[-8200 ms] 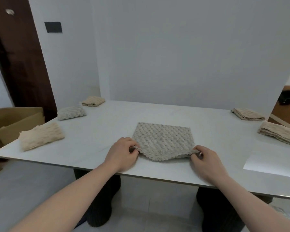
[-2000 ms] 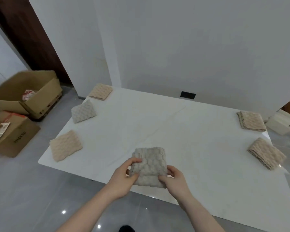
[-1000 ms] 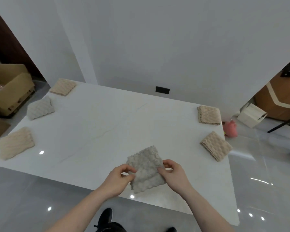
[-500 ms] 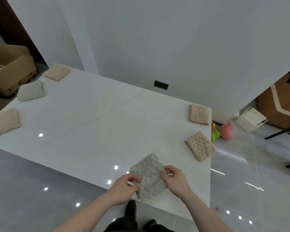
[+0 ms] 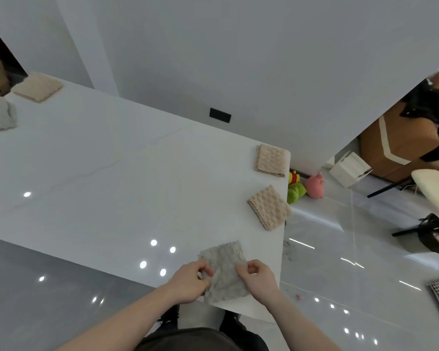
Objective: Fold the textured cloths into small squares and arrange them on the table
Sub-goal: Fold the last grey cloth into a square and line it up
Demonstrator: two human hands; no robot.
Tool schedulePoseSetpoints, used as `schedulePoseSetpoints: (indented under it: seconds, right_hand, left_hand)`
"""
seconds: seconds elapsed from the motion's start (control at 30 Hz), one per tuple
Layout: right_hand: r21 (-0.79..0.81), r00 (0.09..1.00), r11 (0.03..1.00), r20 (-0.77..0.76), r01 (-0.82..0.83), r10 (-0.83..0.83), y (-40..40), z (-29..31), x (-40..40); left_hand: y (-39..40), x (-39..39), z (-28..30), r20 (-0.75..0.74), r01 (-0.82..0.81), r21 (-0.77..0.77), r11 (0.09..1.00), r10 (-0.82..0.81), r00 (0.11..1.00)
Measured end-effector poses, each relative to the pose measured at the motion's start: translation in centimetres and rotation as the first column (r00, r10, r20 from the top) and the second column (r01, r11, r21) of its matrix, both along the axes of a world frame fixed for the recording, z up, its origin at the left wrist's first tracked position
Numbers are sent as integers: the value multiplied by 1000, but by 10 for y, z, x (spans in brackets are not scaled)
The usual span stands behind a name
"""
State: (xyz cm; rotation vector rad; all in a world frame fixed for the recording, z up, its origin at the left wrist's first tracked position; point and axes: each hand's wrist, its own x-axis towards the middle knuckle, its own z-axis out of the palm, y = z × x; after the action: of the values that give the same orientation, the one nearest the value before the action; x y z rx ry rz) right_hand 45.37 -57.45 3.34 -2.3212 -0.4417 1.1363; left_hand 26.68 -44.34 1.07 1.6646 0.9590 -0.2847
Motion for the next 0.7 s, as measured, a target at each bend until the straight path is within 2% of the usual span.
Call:
schedulePoseSetpoints:
  seconds: [0.13,0.43,0.6,0.7]
  right_hand:
    - [-58,999,998,-1,-38,38,-21,-17,30]
    - [-47,981,999,-196,2,-11,-54,-35,93]
    - [-97,968,995,-250,-24,-1,-70,-46,103]
    - [-128,974,990,-225,-57,27,-74,-48,103]
  left_hand:
    - [-21,34,-3,-16,-44,43,998,45,999]
    - [-62,105,-19,4,-239,214,947,244,970]
    - [-76,111,-37,-54,-300,187,935,315,948]
    - [-81,116,-39,-78,-329,167,929,345,935]
